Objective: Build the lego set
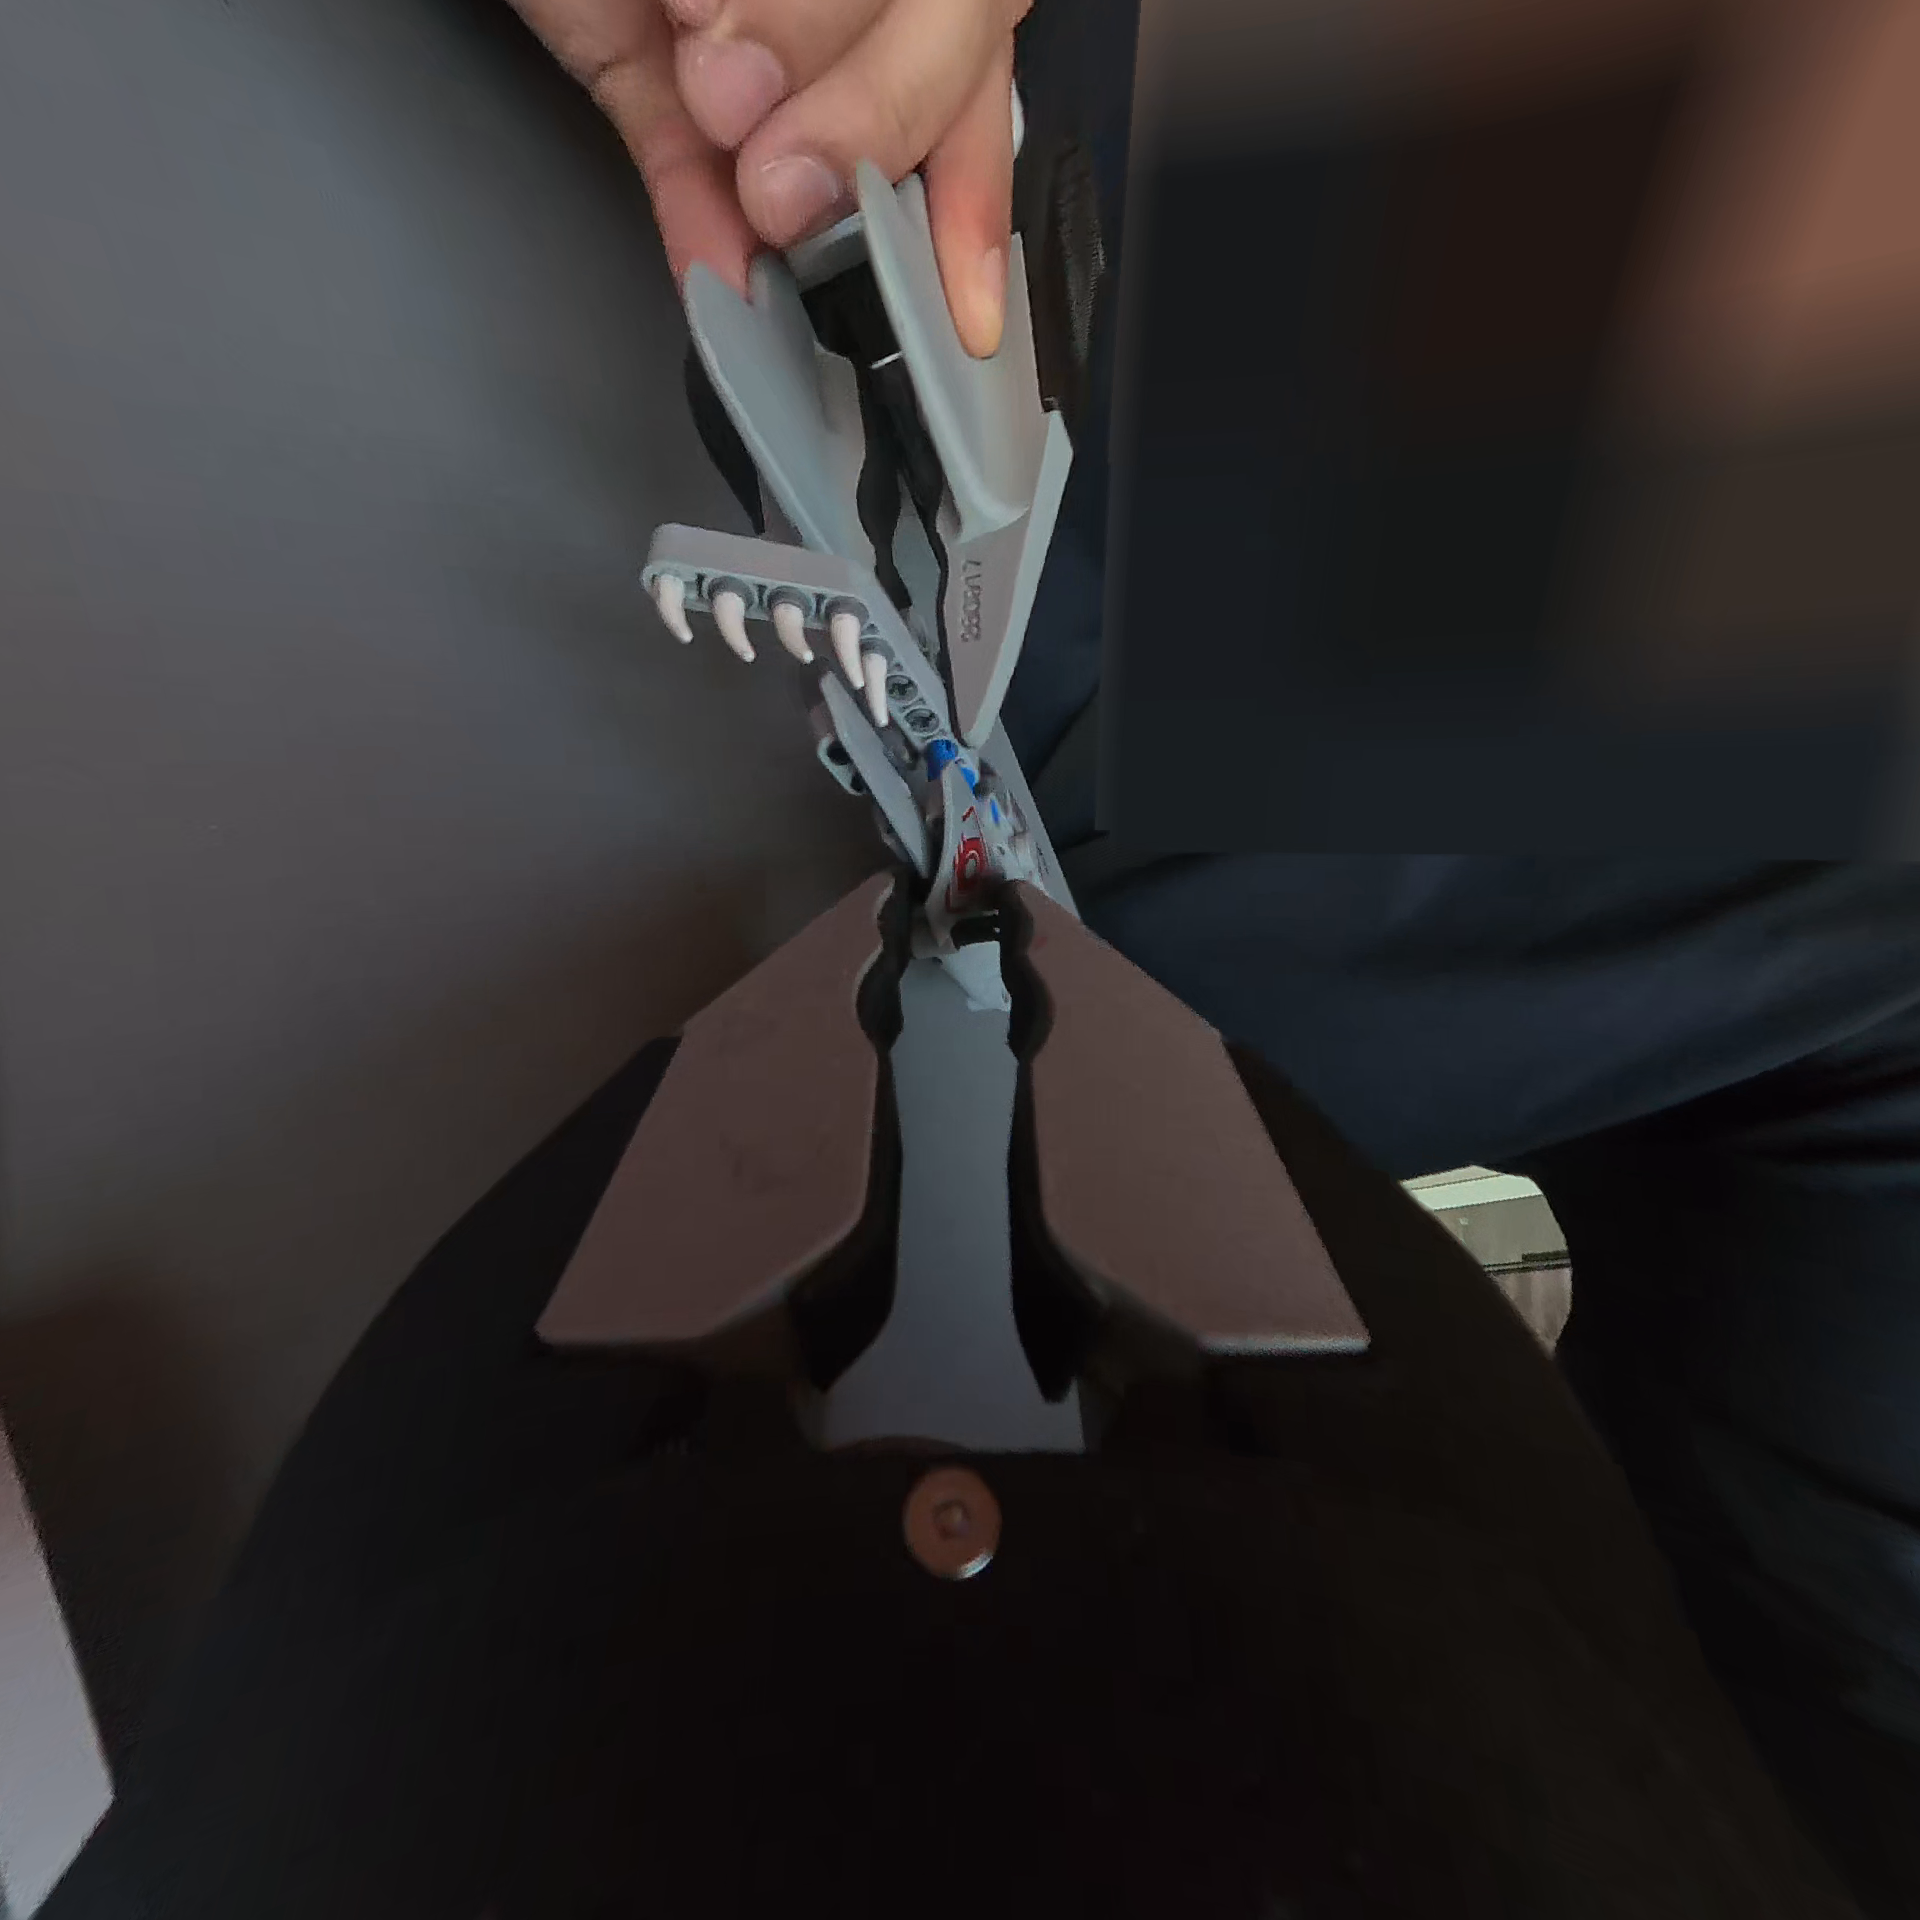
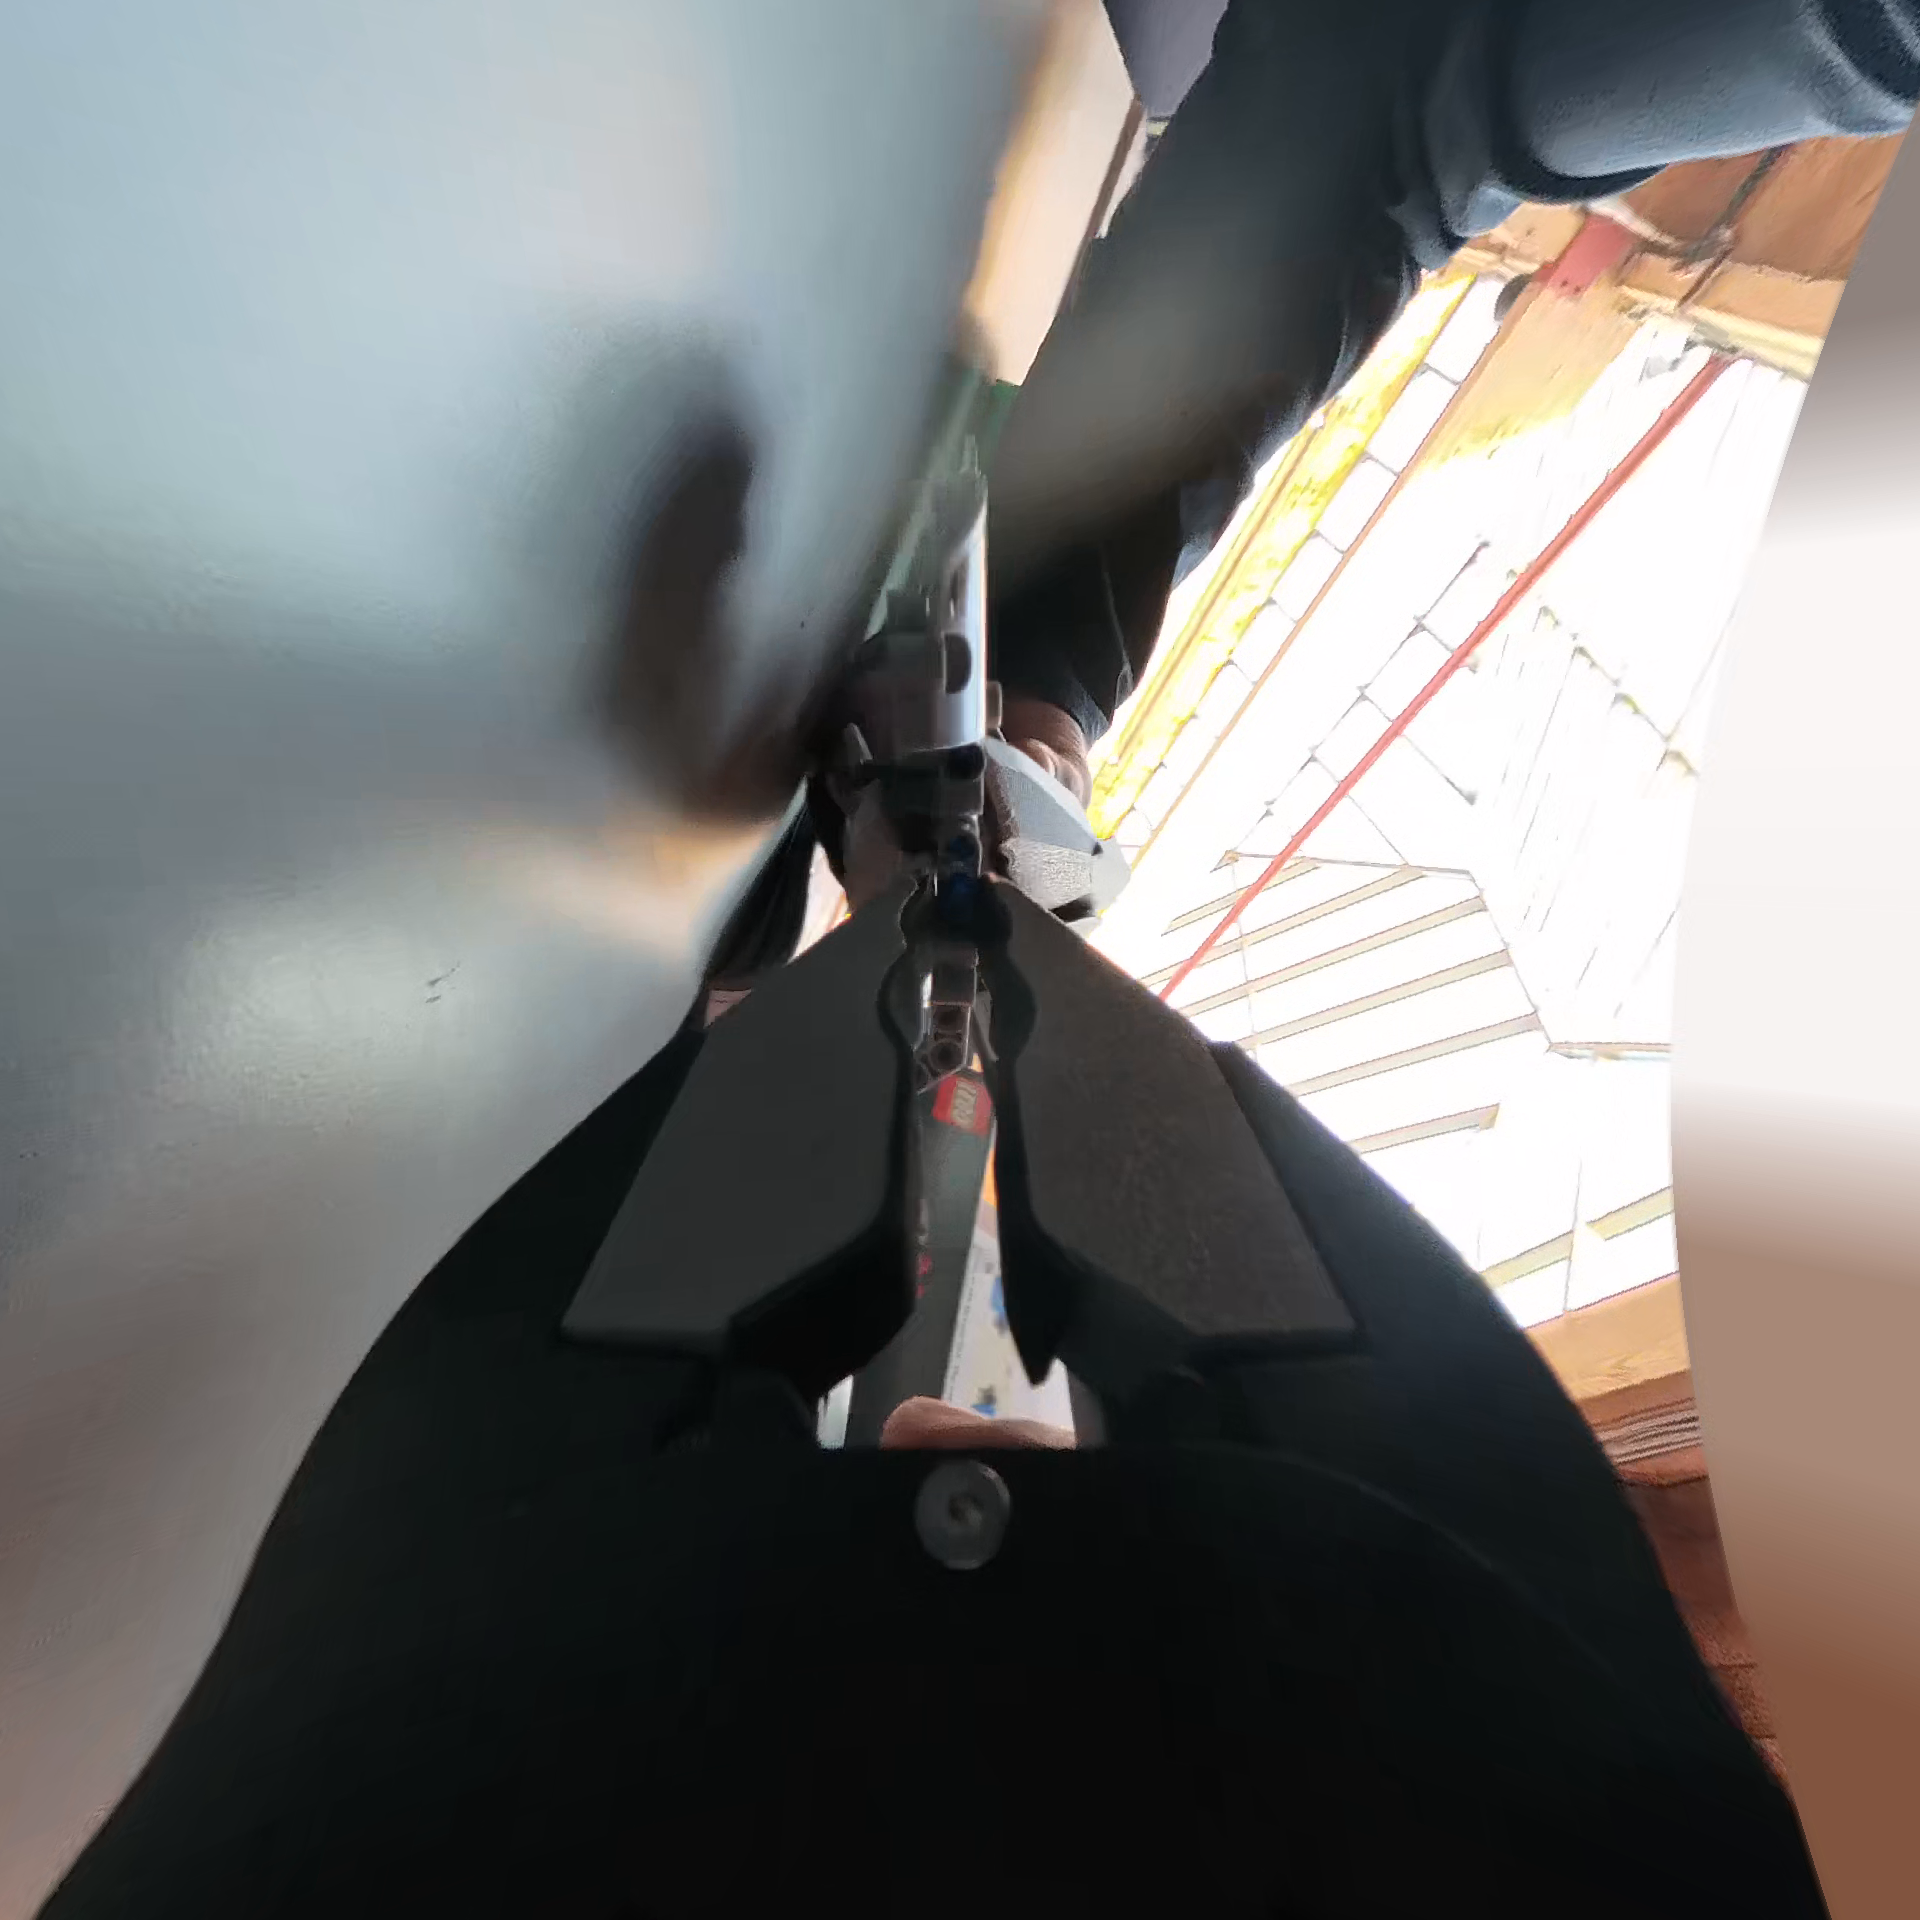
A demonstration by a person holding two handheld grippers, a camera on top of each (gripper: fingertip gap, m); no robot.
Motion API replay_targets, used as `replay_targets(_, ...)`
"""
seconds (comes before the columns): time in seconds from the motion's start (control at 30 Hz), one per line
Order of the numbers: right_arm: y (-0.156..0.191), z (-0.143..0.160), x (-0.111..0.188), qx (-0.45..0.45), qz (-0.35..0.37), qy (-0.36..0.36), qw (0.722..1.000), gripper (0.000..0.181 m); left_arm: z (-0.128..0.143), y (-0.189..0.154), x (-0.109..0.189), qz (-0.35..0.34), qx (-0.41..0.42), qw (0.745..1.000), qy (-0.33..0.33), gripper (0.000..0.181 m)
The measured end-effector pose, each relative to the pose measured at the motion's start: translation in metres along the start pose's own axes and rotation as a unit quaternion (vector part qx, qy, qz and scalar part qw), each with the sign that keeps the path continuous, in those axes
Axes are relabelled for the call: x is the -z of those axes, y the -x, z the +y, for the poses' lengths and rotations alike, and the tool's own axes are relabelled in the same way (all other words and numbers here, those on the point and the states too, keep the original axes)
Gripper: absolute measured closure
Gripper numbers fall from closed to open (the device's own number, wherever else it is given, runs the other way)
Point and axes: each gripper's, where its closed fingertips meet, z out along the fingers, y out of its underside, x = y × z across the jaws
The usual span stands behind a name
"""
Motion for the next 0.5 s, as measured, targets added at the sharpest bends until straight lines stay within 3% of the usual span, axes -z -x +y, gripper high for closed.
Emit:
replay_targets(0.17,0.0018,-0.002,-0.0009,0.032,0.003,0.004,0.999,0.178,0.0025,0.0002,-0.0026,0.01,0.018,1.0,0.013,0.168)
replay_targets(0.5,0.0032,-0.0041,0.0003,-0.003,-0.003,-0.011,1.0,0.179,0.0027,0.001,-0.0079,0.019,0.041,0.999,0.02,0.168)
